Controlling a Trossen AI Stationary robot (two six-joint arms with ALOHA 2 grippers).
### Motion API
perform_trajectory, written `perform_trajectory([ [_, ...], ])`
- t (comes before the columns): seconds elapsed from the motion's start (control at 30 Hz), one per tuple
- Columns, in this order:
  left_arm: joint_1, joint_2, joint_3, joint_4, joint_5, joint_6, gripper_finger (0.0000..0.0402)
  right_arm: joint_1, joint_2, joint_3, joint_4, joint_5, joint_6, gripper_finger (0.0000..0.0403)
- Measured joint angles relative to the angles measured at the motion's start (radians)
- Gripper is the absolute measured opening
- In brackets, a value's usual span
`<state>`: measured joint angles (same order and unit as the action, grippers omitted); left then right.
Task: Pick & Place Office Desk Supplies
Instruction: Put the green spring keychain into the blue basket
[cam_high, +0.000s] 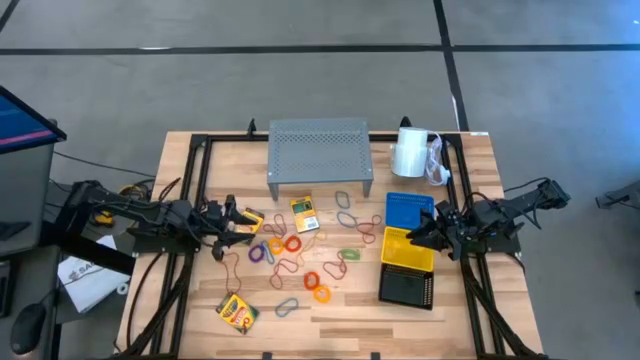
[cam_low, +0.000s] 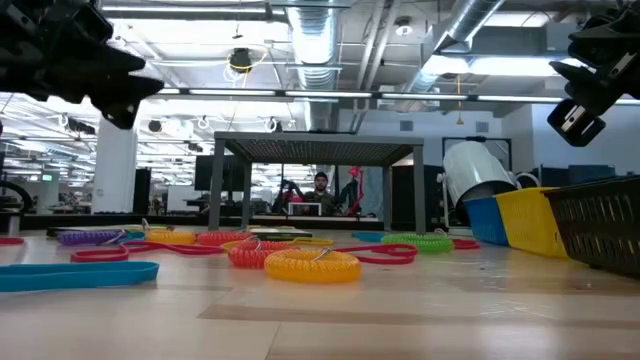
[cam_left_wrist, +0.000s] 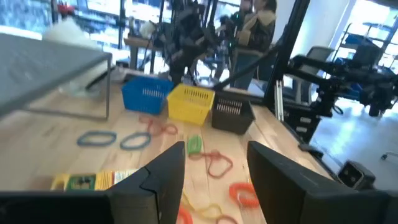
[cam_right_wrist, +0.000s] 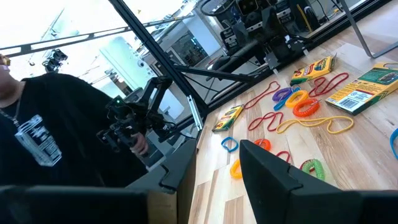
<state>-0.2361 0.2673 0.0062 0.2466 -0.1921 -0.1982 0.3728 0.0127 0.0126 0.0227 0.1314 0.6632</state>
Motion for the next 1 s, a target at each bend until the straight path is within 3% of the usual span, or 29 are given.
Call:
perform_trajectory([
  [0.2, 0.000, 0.004, 0.000, 0.096, -0.001, -0.003, 0.0168, 0.000, 0.000, 0.000, 0.000, 0.000, 0.000, 0.0120],
  [0.47, 0.000, 0.028, 0.000, 0.109, -0.001, -0.180, 0.0168, 0.000, 0.000, 0.000, 0.000, 0.000, 0.000, 0.0120],
  [0.6, 0.000, 0.061, 0.000, 0.141, -0.008, -0.250, 0.0168, 0.000, 0.000, 0.000, 0.000, 0.005, -0.087, 0.0120],
  [0.77, 0.000, 0.124, 0.000, 0.233, -0.171, -0.461, 0.0168, -0.001, 0.000, -0.002, 0.013, 0.014, -0.124, 0.0121],
  [0.83, 0.000, 0.154, 0.000, 0.313, -0.240, -0.532, 0.0168, -0.006, 0.000, -0.002, 0.056, 0.085, -0.190, 0.0120],
  [1.0, 0.000, 0.232, 0.000, 0.476, -0.316, -0.542, 0.0168, -0.024, -0.007, -0.001, 0.176, 0.161, -0.138, 0.0121],
])
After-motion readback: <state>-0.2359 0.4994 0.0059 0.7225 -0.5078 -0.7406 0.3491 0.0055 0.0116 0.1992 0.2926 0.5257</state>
